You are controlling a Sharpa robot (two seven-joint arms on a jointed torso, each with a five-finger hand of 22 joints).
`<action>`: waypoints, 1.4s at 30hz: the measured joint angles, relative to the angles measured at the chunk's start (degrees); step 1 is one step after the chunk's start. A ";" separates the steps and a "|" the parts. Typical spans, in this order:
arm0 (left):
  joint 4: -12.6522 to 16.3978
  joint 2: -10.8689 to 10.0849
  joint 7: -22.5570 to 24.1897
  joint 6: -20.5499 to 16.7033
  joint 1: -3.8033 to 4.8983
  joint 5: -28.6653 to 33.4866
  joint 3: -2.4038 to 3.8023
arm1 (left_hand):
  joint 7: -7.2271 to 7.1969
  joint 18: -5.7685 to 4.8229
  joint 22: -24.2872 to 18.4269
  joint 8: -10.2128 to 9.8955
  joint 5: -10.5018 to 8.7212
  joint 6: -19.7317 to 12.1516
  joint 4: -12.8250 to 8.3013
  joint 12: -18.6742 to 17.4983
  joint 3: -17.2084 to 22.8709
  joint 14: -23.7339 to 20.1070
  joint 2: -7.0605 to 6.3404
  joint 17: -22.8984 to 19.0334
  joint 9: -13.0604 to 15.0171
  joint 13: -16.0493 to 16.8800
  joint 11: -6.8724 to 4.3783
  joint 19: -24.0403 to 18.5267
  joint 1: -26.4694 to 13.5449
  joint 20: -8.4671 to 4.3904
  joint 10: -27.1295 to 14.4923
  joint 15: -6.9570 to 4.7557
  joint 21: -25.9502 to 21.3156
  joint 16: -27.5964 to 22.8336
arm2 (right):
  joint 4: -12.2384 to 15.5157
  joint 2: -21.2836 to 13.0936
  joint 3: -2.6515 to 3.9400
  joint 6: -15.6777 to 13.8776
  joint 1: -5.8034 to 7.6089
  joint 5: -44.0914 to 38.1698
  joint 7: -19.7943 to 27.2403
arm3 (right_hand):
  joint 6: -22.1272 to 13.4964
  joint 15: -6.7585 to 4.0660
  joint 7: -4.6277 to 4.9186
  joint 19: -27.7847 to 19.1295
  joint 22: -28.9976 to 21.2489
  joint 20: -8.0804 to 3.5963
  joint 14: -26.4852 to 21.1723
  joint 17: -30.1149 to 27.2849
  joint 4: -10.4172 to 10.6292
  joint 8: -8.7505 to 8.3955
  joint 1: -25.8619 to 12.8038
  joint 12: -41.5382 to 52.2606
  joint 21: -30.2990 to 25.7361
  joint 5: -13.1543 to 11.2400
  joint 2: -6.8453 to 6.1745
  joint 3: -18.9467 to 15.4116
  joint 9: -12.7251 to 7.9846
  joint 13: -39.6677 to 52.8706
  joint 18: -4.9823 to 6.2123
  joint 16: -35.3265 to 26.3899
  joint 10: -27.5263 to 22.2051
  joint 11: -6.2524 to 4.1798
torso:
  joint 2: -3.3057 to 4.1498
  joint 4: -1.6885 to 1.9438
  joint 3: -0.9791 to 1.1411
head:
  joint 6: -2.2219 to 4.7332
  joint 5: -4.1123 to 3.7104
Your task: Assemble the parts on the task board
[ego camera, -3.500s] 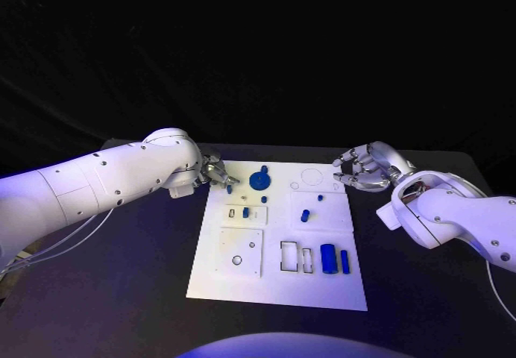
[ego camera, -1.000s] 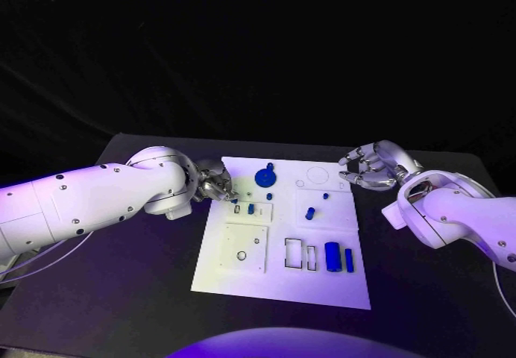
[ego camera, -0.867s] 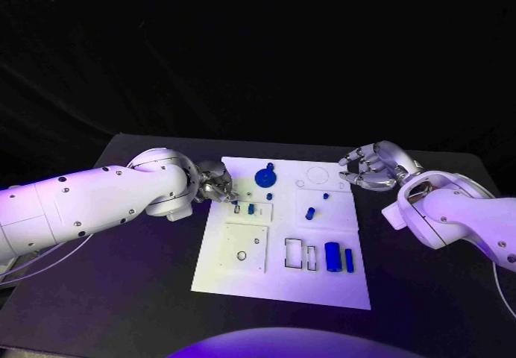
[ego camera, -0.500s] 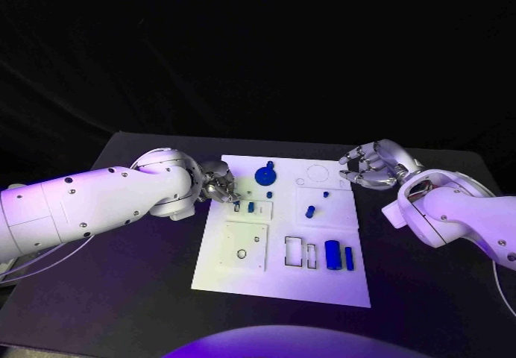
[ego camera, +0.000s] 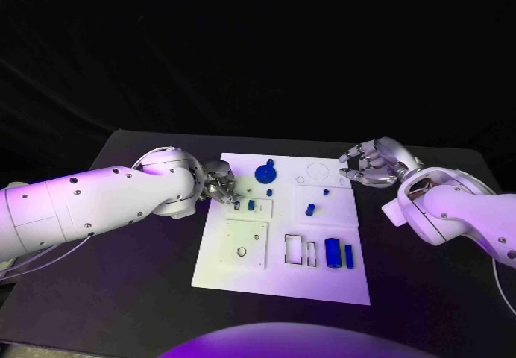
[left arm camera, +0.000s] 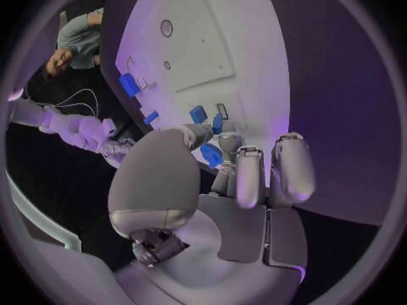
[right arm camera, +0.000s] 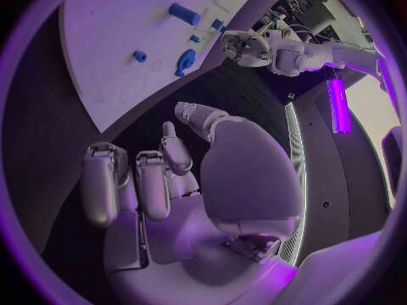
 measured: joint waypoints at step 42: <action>0.27 0.29 -0.30 1.29 -0.67 -2.07 -0.28 | -0.17 0.00 0.16 0.28 0.20 0.39 -1.12 0.78 2.39 0.00 -1.10 0.00 0.77 1.04 -0.01 0.22 -1.15 -0.22 0.84 0.00 0.00 0.00 | 0.01 0.13 0.00 0.28 -0.01 0.02 0.00 | 0.00 0.00 0.00 0.00 -0.03 0.00 0.00 -0.02 0.00 0.00 -0.22 0.00 0.00 0.00 -0.22 0.00 0.03 0.01 0.00 0.00 0.00 0.00 | -0.04 -0.02 -0.01 | -0.31 0.04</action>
